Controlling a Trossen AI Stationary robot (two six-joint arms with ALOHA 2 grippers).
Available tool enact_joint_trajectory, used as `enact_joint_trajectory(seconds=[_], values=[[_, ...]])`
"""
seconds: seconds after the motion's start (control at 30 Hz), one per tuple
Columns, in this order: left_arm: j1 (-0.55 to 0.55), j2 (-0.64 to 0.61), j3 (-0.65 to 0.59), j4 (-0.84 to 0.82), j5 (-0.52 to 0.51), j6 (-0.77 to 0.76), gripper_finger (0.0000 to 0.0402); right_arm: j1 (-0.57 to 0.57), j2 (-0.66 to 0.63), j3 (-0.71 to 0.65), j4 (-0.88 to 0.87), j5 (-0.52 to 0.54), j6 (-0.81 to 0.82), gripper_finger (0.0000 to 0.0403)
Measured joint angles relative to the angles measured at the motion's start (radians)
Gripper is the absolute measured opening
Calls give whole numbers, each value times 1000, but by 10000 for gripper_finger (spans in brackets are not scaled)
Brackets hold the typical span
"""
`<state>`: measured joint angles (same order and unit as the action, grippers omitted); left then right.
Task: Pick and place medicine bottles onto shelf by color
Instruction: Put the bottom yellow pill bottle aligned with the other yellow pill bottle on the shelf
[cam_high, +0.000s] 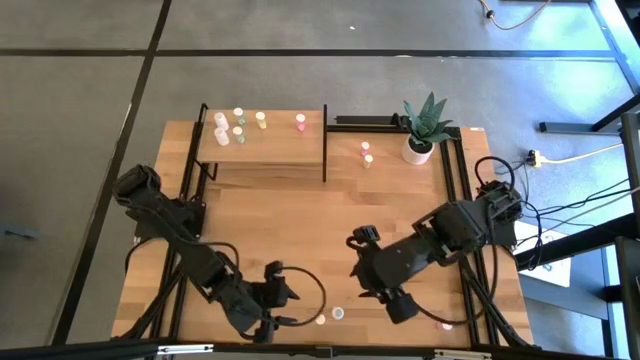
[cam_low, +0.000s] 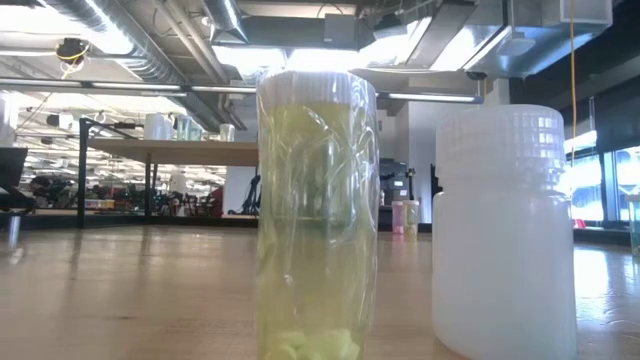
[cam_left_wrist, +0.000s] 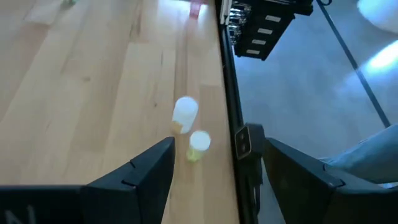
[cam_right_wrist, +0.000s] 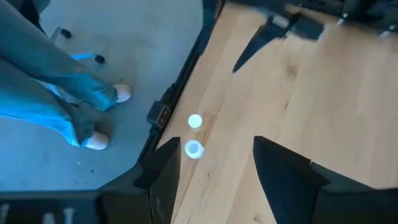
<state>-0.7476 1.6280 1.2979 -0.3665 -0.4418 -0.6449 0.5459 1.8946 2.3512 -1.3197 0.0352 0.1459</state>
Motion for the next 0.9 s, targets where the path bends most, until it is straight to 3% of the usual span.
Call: enact_joint_trajectory(seconds=[0.37,0.9], values=[[17,171,144,-7,14,46,235,45,0,0,0,24,3,202],[23,324,146,51,13,-56,235,49,0,0,9,17,3,202]])
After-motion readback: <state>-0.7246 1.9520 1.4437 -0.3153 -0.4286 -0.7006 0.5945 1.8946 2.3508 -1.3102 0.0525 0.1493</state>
